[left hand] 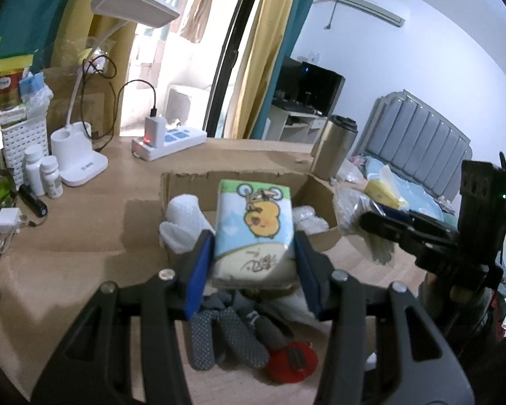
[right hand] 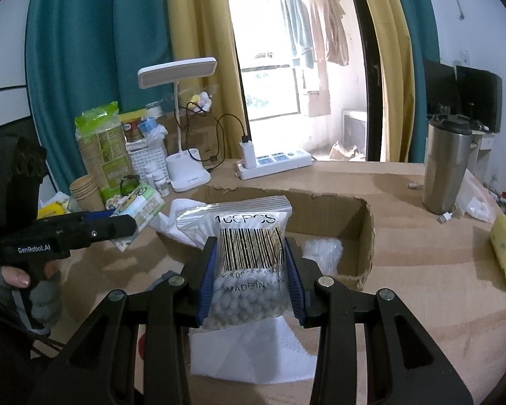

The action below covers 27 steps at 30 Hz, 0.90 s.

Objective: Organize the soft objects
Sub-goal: 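Carry the tissue pack with the left gripper while the right gripper carries the swab bag over the box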

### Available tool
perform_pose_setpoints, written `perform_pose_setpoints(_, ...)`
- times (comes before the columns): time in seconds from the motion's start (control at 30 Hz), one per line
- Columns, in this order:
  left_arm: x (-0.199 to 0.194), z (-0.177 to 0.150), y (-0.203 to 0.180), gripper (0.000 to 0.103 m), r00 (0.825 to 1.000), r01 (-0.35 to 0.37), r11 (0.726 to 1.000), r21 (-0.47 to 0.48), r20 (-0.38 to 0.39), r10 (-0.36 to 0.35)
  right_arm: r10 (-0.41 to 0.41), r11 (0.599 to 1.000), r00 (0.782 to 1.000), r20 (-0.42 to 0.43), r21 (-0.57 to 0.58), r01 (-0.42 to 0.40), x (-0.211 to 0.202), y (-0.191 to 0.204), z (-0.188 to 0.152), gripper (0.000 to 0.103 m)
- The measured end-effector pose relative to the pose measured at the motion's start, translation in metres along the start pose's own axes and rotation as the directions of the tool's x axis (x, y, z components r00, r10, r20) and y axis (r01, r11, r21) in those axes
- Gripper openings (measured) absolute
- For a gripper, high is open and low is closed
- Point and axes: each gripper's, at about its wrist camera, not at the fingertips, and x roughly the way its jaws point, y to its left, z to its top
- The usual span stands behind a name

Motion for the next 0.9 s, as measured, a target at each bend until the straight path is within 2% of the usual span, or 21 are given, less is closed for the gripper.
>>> perform_pose_setpoints(0.4, 0.033, 0.017, 0.002, 0.049, 1.000, 0.003, 1.000, 0.017, -0.002, -0.003, 0.005, 1.000, 1.000, 0.005, 0.000, -0.005, 0.028, -0.008, 0.018, 0.040)
perform_pose_setpoints(0.9, 0.081, 0.024, 0.010, 0.049, 0.997, 0.000, 1.000, 0.010, -0.076, 0.001, 0.007, 1.000, 0.999, -0.035, 0.014, -0.006, 0.073, -0.018, 0.028, 0.040)
